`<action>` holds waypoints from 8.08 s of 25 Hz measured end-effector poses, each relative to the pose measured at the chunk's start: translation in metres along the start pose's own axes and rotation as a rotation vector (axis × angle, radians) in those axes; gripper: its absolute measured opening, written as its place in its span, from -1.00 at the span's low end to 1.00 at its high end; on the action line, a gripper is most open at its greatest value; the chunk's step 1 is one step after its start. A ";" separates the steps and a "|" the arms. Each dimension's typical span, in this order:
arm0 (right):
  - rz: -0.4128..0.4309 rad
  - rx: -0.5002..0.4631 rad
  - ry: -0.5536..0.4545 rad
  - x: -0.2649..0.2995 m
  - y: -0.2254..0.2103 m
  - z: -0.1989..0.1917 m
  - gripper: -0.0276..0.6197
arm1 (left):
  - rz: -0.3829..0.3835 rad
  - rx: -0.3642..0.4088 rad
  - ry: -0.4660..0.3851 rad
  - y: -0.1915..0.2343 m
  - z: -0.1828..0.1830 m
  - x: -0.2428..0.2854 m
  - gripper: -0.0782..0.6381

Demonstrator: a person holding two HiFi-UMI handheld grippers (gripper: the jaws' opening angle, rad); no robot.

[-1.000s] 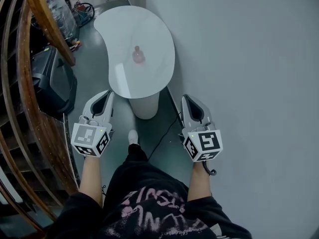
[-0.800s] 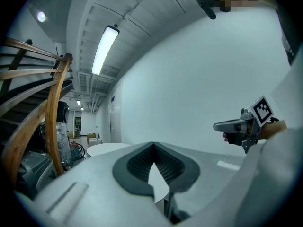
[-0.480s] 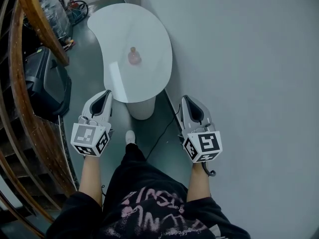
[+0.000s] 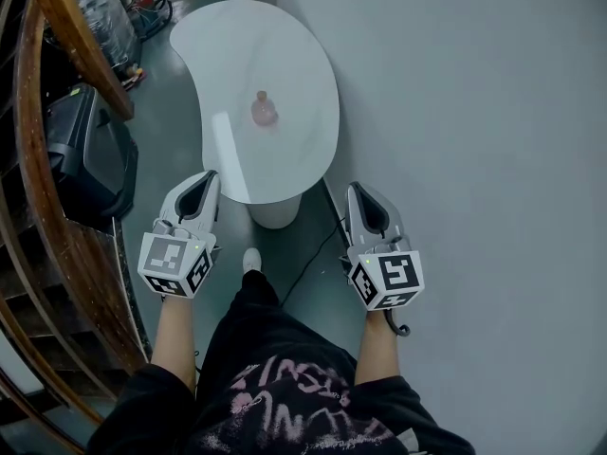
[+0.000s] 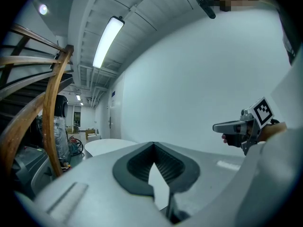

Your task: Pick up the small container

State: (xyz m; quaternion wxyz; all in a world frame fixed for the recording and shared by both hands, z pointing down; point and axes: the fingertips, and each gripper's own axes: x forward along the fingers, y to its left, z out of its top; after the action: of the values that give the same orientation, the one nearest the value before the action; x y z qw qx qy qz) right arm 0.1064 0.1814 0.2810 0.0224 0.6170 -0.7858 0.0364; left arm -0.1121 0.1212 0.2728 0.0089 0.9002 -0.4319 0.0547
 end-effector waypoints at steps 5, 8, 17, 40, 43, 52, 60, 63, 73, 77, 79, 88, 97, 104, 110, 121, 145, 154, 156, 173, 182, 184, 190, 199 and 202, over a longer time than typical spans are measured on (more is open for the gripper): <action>0.000 0.009 0.018 0.022 -0.003 -0.010 -0.88 | -0.002 0.000 0.015 0.015 -0.009 0.013 -0.78; 0.002 0.015 0.030 0.038 -0.007 -0.014 -0.88 | -0.007 -0.004 0.022 0.023 -0.012 0.023 -0.78; 0.017 0.015 0.084 0.086 -0.010 -0.023 -0.88 | -0.022 -0.032 0.059 0.052 -0.021 0.058 -0.78; -0.028 0.012 0.137 0.232 -0.020 -0.003 -0.88 | -0.113 -0.042 0.101 0.154 -0.016 0.178 -0.78; -0.043 0.012 0.142 0.244 -0.019 -0.001 -0.88 | -0.131 -0.053 0.101 0.164 -0.016 0.189 -0.78; -0.071 0.018 0.161 0.262 -0.014 -0.010 -0.88 | -0.187 -0.072 0.087 0.176 -0.022 0.202 -0.78; -0.063 0.003 0.176 0.279 -0.007 -0.013 -0.88 | -0.205 -0.083 0.088 0.188 -0.028 0.209 -0.78; -0.062 -0.009 0.180 0.283 -0.005 -0.009 -0.88 | -0.210 -0.088 0.085 0.191 -0.026 0.212 -0.78; -0.086 -0.012 0.181 0.282 -0.009 -0.005 -0.88 | -0.218 -0.075 0.087 0.189 -0.026 0.213 -0.78; -0.087 -0.011 0.179 0.282 -0.006 -0.004 -0.88 | -0.212 -0.082 0.079 0.192 -0.025 0.211 -0.78; -0.091 -0.008 0.179 0.281 -0.006 -0.002 -0.88 | -0.214 -0.085 0.074 0.192 -0.023 0.210 -0.78; -0.087 -0.008 0.171 0.278 -0.006 -0.004 -0.88 | -0.203 -0.061 0.076 0.189 -0.023 0.206 -0.78; -0.065 0.008 0.166 0.277 -0.009 -0.005 -0.87 | -0.186 -0.041 0.072 0.182 -0.019 0.206 -0.78; -0.049 0.024 0.163 0.275 -0.019 -0.010 -0.85 | -0.164 -0.026 0.095 0.172 -0.022 0.209 -0.78; -0.023 0.070 0.136 0.274 -0.028 -0.003 -0.84 | -0.175 -0.042 0.086 0.162 -0.016 0.212 -0.78; -0.038 0.088 0.086 0.270 -0.057 0.002 -0.84 | -0.179 -0.012 0.087 0.143 -0.012 0.229 -0.78; -0.016 0.056 0.125 0.296 -0.066 -0.011 -0.84 | 0.023 -0.075 0.075 0.176 -0.012 0.233 -0.78; -0.026 0.096 0.113 0.303 -0.067 -0.013 -0.84 | -0.003 -0.093 0.072 0.184 -0.021 0.246 -0.78; -0.033 0.095 0.116 0.304 -0.070 -0.015 -0.84 | -0.009 -0.097 0.070 0.184 -0.022 0.250 -0.78; -0.011 0.104 0.128 0.318 -0.076 -0.026 -0.84 | -0.004 -0.080 0.101 0.186 -0.037 0.260 -0.78; 0.013 0.111 0.130 0.315 -0.068 -0.035 -0.84 | -0.003 -0.107 0.112 0.181 -0.051 0.254 -0.78; 0.017 0.093 0.138 0.316 -0.066 -0.039 -0.84 | -0.002 -0.105 0.120 0.181 -0.056 0.254 -0.78; 0.027 0.114 0.145 0.322 -0.065 -0.044 -0.84 | 0.002 -0.110 0.133 0.181 -0.062 0.257 -0.78; 0.022 0.132 0.167 0.321 -0.066 -0.055 -0.84 | -0.004 -0.105 0.158 0.176 -0.075 0.256 -0.78; 0.023 0.139 0.172 0.322 -0.068 -0.063 -0.84 | -0.003 -0.107 0.161 0.175 -0.080 0.260 -0.78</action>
State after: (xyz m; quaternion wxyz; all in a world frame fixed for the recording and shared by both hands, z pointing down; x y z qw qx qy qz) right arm 0.0951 -0.1408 0.3711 0.0463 0.6026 -0.7836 0.1438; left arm -0.0942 -0.1850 0.3742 0.0918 0.8917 -0.4309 0.1035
